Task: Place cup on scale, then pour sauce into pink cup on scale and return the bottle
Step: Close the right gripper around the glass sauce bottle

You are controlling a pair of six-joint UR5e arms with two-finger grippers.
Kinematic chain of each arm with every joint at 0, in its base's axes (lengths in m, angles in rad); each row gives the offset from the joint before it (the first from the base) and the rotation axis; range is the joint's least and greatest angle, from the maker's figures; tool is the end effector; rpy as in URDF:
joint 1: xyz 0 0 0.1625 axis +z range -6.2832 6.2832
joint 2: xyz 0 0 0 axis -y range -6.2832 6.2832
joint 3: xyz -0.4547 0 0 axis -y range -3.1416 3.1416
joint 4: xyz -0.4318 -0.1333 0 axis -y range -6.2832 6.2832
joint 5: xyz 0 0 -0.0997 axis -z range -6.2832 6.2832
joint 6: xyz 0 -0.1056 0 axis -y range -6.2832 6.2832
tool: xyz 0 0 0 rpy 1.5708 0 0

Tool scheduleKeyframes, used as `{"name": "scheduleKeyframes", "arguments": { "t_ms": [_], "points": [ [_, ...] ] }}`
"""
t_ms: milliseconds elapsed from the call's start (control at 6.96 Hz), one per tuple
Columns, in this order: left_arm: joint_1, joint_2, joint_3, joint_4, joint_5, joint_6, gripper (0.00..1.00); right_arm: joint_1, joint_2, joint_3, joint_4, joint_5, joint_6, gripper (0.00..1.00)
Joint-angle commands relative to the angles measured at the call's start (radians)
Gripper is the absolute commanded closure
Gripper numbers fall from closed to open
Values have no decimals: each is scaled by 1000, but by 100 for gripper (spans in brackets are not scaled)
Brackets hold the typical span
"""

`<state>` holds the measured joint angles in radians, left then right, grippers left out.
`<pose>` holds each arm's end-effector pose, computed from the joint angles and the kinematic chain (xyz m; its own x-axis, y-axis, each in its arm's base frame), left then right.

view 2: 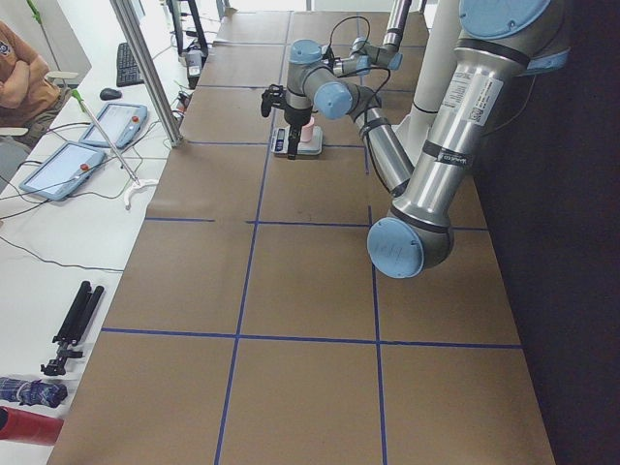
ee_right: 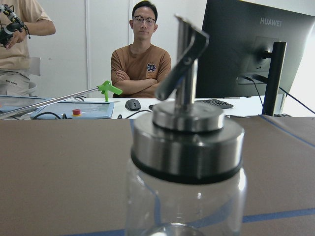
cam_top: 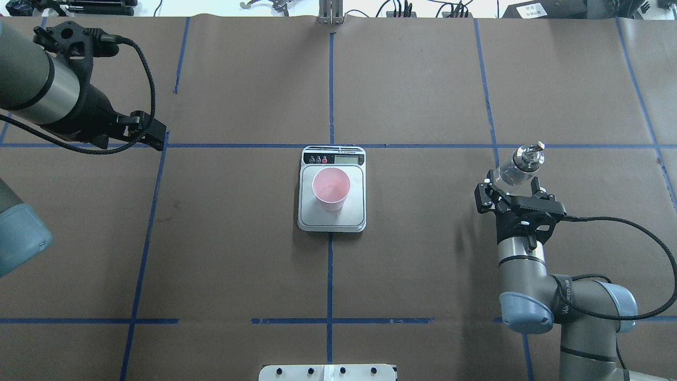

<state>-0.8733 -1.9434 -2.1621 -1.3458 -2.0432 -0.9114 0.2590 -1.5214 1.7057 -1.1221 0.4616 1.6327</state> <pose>0.2872 -0.4754 0.2337 0.6728 0.0465 -0.7384 0.0930 0.9848 0.1468 -0.4783 -0.3624 0.5165 0.7391 0.2243 0.6351 -0.6731 0.2815 0.6839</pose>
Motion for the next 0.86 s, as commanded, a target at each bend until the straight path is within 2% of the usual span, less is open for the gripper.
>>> {"name": "scheduleKeyframes", "arguments": {
  "t_ms": [0, 718],
  "points": [
    [0, -3, -5, 1, -2, -23, 0, 14, 6, -27, 68, 2, -55, 1],
    [0, -3, -5, 2, 0, -27, 0, 28, 35, -57, 68, 2, -57, 1]
  ]
}}
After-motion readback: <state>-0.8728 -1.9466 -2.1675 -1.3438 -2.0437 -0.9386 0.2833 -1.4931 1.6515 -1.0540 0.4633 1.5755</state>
